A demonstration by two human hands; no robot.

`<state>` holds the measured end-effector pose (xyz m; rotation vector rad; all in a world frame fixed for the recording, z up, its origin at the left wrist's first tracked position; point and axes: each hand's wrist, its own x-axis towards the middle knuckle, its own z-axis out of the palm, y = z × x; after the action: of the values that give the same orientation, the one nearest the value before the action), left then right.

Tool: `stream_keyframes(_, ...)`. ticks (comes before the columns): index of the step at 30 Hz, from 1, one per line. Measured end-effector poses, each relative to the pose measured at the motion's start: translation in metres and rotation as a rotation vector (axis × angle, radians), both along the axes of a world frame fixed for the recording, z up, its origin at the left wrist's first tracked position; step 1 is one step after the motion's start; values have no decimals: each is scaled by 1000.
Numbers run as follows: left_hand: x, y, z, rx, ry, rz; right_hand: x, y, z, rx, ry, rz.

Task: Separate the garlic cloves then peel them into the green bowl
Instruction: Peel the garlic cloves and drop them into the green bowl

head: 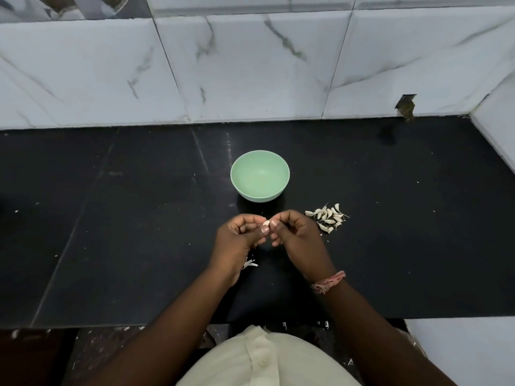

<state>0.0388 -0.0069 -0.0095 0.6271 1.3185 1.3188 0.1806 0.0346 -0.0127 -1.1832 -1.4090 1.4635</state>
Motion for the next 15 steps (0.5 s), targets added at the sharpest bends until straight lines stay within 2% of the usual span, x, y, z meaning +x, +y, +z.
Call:
stream_keyframes(8,-5,-5,7,42,124,-77,5,4,-1,64,-142,250)
stream_keyframes(15,-2,-6,10,-29,3,-50,3,5,-5,56,-149,278)
